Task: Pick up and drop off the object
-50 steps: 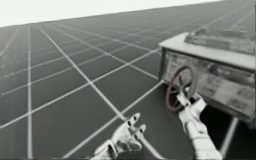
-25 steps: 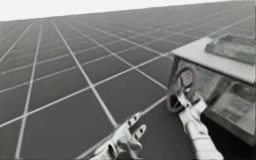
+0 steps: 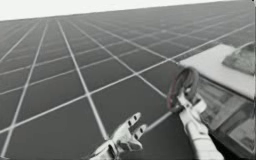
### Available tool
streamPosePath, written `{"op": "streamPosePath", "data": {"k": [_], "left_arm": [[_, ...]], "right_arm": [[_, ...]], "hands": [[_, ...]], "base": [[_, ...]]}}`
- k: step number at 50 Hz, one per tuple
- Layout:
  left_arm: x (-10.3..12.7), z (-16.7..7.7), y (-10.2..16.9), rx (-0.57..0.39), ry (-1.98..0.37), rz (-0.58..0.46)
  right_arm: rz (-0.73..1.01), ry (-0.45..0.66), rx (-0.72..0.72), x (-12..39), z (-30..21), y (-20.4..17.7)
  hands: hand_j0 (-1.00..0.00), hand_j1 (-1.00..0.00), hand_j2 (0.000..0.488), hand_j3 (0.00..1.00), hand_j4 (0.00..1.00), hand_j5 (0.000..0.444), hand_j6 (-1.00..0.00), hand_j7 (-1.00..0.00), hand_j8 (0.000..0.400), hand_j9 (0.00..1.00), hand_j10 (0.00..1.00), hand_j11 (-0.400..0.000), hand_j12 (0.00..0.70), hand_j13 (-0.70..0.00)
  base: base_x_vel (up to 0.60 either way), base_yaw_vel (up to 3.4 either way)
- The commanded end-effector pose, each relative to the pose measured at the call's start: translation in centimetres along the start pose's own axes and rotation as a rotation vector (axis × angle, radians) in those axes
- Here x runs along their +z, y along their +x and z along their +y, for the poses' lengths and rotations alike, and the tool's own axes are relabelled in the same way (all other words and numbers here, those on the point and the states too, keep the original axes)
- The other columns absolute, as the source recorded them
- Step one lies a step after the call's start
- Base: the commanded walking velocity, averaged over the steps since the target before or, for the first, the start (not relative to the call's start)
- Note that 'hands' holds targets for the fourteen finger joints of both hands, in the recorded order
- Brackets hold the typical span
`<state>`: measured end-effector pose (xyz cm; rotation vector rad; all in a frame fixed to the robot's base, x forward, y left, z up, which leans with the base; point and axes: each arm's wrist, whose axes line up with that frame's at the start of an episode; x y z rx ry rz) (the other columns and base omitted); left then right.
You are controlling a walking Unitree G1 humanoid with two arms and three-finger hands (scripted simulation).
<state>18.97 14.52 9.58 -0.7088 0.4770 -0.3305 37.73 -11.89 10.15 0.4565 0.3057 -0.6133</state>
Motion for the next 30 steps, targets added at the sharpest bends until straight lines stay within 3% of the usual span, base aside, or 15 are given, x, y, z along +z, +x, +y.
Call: {"op": "streamPosePath", "data": {"k": [1, 30], "left_arm": [[0.01, 0.29, -0.31, -0.003, -0.012, -0.015], [0.01, 0.29, -0.31, -0.003, -0.012, -0.015]], "right_arm": [[-0.039, 0.007, 0.044, 0.91, 1.32, -0.71], [-0.039, 0.007, 0.044, 0.91, 1.32, -0.71]], "hands": [[0.00, 0.00, 0.000, 1.00, 1.00, 0.000, 0.00, 0.00, 0.000, 1.00, 1.00, -0.400, 0.000, -0.700], [0.00, 0.00, 0.000, 1.00, 1.00, 0.000, 0.00, 0.00, 0.000, 1.00, 1.00, -0.400, 0.000, -0.700]], "base": [[0.57, 0.05], [0.57, 0.05]]}}
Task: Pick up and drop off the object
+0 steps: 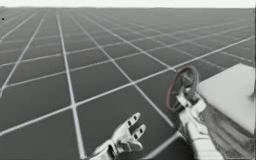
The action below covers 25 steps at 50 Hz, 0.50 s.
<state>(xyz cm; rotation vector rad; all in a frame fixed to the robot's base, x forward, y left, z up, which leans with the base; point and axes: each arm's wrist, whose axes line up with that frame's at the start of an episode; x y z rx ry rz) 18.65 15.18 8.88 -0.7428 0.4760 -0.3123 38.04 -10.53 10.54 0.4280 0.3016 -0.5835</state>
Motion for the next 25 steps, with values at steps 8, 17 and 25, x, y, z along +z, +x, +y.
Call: {"op": "streamPosePath", "data": {"k": [8, 17, 25], "left_arm": [[0.26, -0.63, 0.04, -0.010, 0.023, -0.004], [0.26, -0.63, 0.04, -0.010, 0.023, -0.004], [0.26, -0.63, 0.04, -0.010, 0.023, -0.004]], "right_arm": [[-0.033, 0.038, 0.017, 1.21, -0.01, -0.14], [-0.033, 0.038, 0.017, 1.21, -0.01, -0.14], [-0.033, 0.038, 0.017, 1.21, -0.01, -0.14]], "hands": [[0.00, 0.00, 0.000, 1.00, 1.00, 0.000, 0.00, 0.00, 0.000, 1.00, 1.00, -0.400, 0.000, -0.700], [0.00, 0.00, 0.000, 1.00, 1.00, 0.000, 0.00, 0.00, 0.000, 1.00, 1.00, -0.400, 0.000, -0.700], [0.00, 0.00, 0.000, 1.00, 1.00, 0.000, 0.00, 0.00, 0.000, 1.00, 1.00, -0.400, 0.000, -0.700]], "base": [[0.58, 0.04], [0.57, 0.05], [0.59, 0.01]]}}
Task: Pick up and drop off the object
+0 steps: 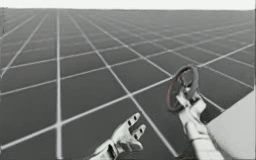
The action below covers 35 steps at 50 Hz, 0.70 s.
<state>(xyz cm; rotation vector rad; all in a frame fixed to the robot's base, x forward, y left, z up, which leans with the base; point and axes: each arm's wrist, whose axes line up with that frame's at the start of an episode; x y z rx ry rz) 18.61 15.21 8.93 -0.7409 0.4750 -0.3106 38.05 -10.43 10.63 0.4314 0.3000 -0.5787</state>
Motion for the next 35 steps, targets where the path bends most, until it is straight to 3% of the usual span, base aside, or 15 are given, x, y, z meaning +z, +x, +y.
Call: {"op": "streamPosePath", "data": {"k": [1, 35], "left_arm": [[0.24, -0.61, 0.10, -0.012, 0.022, -0.003], [0.24, -0.61, 0.10, -0.012, 0.022, -0.003]], "right_arm": [[-0.033, 0.035, 0.012, 1.18, -0.12, -0.06], [-0.033, 0.035, 0.012, 1.18, -0.12, -0.06]], "hands": [[0.00, 0.00, 0.000, 1.00, 1.00, 0.000, 0.00, 0.00, 0.000, 1.00, 1.00, -0.400, 0.000, -0.700], [0.00, 0.00, 0.000, 1.00, 1.00, 0.000, 0.00, 0.00, 0.000, 1.00, 1.00, -0.400, 0.000, -0.700]], "base": [[0.59, 0.01], [0.46, -0.25]]}}
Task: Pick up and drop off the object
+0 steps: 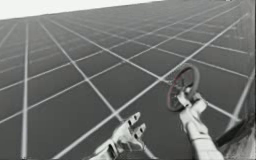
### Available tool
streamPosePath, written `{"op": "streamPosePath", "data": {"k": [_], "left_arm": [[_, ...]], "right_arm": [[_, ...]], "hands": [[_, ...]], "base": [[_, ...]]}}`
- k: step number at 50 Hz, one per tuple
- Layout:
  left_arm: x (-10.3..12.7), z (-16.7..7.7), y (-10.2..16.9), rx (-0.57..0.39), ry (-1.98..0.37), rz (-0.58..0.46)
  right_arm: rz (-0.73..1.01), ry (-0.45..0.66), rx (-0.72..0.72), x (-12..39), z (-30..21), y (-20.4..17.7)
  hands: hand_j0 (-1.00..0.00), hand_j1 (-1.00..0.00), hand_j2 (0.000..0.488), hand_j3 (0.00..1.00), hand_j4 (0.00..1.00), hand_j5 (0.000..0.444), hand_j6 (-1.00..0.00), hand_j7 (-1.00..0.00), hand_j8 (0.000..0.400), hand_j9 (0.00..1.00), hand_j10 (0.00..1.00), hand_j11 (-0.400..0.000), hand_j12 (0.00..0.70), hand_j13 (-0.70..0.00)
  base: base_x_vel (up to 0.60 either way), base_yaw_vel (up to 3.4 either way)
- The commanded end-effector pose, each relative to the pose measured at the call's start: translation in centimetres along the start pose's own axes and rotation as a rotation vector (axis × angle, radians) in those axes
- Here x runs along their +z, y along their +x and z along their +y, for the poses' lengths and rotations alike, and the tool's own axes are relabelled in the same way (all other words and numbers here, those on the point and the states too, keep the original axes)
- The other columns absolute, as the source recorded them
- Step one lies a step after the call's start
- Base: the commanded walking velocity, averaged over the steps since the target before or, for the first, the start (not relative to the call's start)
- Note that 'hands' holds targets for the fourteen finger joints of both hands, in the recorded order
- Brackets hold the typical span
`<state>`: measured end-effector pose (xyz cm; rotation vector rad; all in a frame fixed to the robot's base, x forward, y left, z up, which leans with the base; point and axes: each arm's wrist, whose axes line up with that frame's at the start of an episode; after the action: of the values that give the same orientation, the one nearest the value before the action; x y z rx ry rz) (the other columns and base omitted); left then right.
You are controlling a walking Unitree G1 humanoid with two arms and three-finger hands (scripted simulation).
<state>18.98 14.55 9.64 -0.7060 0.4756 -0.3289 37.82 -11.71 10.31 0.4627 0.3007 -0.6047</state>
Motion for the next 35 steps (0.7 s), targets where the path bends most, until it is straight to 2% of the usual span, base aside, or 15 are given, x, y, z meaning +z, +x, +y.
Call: {"op": "streamPosePath", "data": {"k": [1, 35], "left_arm": [[-0.04, 0.31, -0.29, -0.005, -0.015, -0.014], [-0.04, 0.31, -0.29, -0.005, -0.015, -0.014]], "right_arm": [[-0.038, 0.002, 0.034, 0.84, 1.10, -0.62], [-0.038, 0.002, 0.034, 0.84, 1.10, -0.62]], "hands": [[0.00, 0.00, 0.000, 1.00, 1.00, 0.000, 0.00, 0.00, 0.000, 1.00, 1.00, -0.400, 0.000, -0.700], [0.00, 0.00, 0.000, 1.00, 1.00, 0.000, 0.00, 0.00, 0.000, 1.00, 1.00, -0.400, 0.000, -0.700]], "base": [[0.40, -0.38], [0.40, -0.36]]}}
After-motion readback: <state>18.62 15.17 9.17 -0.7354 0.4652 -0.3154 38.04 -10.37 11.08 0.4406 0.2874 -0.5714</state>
